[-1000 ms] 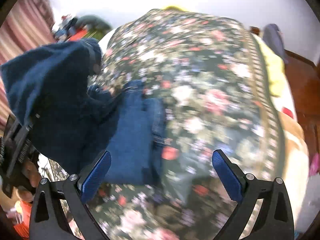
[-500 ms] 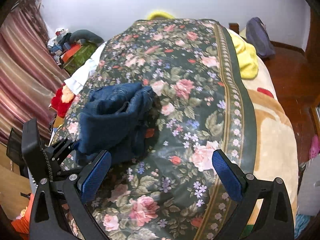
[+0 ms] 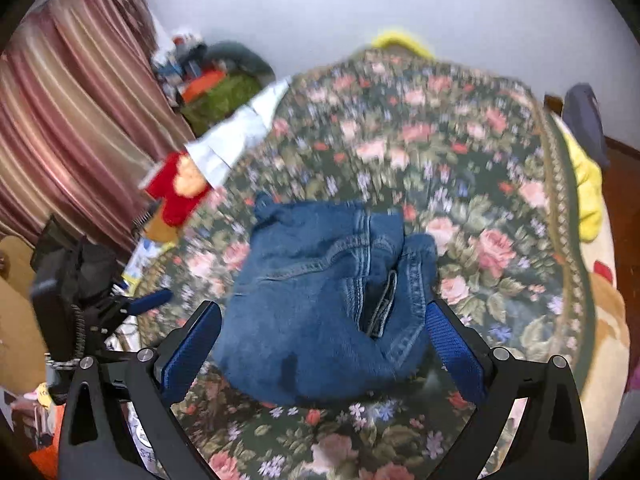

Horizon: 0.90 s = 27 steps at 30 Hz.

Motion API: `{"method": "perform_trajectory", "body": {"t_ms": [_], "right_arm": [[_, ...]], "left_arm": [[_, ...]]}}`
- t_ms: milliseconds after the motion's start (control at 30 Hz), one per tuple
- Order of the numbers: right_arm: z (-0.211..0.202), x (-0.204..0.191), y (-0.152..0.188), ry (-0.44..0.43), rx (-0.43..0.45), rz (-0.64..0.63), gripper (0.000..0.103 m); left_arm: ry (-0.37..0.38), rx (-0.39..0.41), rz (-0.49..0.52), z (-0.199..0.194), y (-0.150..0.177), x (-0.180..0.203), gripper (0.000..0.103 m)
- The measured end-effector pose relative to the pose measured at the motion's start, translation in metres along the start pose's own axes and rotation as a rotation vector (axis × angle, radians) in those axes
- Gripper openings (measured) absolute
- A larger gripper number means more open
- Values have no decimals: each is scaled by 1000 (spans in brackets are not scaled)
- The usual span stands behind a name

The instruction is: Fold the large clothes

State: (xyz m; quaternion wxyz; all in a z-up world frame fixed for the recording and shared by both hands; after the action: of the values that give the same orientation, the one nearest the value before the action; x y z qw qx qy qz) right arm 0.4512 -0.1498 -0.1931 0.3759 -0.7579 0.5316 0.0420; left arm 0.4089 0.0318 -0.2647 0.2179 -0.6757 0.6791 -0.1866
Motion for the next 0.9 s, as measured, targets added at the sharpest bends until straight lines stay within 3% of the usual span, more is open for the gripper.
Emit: {"method": "perform_trajectory", "body": {"t_ms": [133, 200, 267, 433, 500, 567, 700, 800, 900], "right_arm": [[40, 41, 21, 83, -119, 75, 101], [46, 63, 37, 110, -154, 91, 101], [46, 80, 52, 108, -169, 98, 101], [36, 101, 78, 95, -160, 108, 102], [29, 104, 81, 100, -157, 112, 102], [20, 103, 80, 123, -159, 100, 102], [3, 93, 69, 153, -153, 55, 102], [-13, 79, 45, 138, -93, 19, 102], [-17, 65, 15, 92, -44, 7, 102]], "left_arm": [[-7, -79, 45, 31, 28, 5, 76], [-31, -43, 71, 32, 38, 5, 93], [-60, -16, 104, 32, 47, 3, 101], [-35, -37, 111, 34, 68, -5, 101], [-149, -65, 165, 39, 77, -16, 94], [-206, -71, 198, 38, 81, -28, 90], [-182, -30, 114, 21, 57, -56, 90], [-137, 45, 21, 7, 16, -70, 90], [-116, 84, -7, 13, -26, -72, 90]]}}
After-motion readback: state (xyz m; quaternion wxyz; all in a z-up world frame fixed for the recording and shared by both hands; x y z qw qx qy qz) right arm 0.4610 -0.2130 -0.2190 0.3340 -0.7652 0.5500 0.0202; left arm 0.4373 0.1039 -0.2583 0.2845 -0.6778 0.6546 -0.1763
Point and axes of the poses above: each gripper's, at about its wrist camera, not at the fingertips, and z roughly the way its jaws point, x to its right, y to its underside, the point moved 9 cm from there along z, roughly the way its jaws point, and after that the axes turned 10 degrees about -y, right-handed, at the moved point
